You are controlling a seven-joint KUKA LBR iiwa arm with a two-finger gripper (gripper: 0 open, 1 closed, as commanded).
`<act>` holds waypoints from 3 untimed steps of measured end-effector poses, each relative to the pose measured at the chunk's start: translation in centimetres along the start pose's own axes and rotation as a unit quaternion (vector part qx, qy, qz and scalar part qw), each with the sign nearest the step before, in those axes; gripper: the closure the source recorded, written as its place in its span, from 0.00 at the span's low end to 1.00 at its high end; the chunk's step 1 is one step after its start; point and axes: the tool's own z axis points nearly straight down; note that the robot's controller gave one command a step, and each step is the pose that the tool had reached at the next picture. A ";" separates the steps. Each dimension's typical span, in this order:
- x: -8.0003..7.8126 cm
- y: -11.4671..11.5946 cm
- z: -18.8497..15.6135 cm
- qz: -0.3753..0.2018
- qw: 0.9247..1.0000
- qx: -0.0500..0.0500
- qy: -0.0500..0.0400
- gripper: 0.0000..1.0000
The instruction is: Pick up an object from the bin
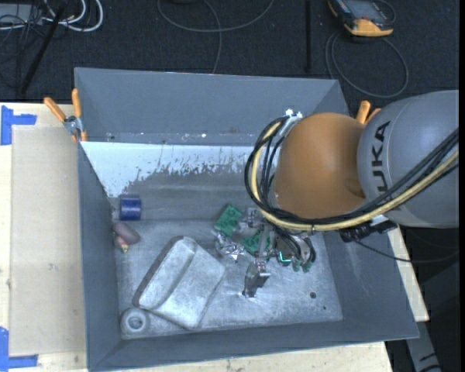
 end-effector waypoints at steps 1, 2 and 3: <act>-6.7 -3.7 10.1 -0.055 0.998 -0.001 -0.008 0.00; -7.1 -2.1 10.9 -0.025 1.000 0.002 -0.010 0.00; -7.8 2.0 5.2 -0.116 0.993 0.000 -0.007 0.00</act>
Offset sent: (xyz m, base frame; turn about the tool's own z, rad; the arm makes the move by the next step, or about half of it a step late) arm 0.0688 -0.0414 -0.1140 -0.1094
